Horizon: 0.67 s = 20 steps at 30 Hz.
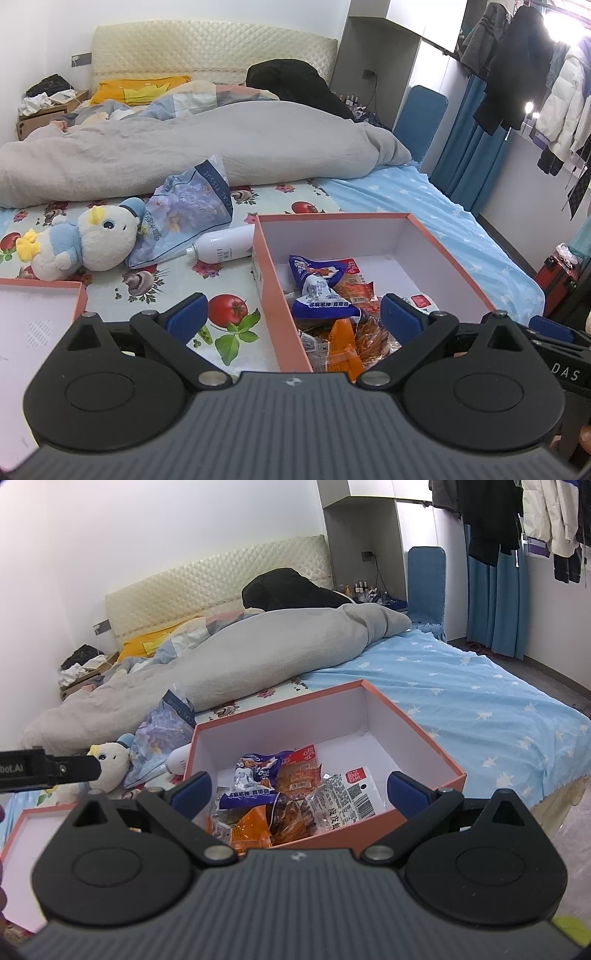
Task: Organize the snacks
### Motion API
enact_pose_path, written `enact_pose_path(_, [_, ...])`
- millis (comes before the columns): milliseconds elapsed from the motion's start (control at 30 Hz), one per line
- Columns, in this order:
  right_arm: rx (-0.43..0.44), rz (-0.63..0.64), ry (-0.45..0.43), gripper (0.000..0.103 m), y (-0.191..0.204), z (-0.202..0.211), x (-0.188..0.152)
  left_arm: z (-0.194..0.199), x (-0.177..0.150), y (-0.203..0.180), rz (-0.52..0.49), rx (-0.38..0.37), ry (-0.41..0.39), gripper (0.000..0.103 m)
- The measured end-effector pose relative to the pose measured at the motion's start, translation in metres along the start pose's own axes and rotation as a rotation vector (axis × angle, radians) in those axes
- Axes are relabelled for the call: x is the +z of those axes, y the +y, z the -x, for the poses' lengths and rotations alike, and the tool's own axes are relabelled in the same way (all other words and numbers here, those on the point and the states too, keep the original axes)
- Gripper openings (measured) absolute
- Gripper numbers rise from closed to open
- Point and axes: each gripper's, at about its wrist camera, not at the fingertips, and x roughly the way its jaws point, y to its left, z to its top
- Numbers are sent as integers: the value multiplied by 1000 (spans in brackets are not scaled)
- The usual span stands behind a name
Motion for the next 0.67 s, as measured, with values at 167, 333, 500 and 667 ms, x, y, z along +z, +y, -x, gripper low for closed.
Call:
enact_pose_path(167, [0,4,3,103,0,-1,0,1,0,0,2,1,1,101])
enact_pose_path(333, [0,3,3,103,0,0,1,0,0,0,2,2,0,101])
enact_pose_path(500, [-2,1,5,103,0,-1,0,0,0,0,2,1,3,101])
enact_pose_path(667, [-1,0,5,103,0,-1,0,0,0,0,2,6,2,101])
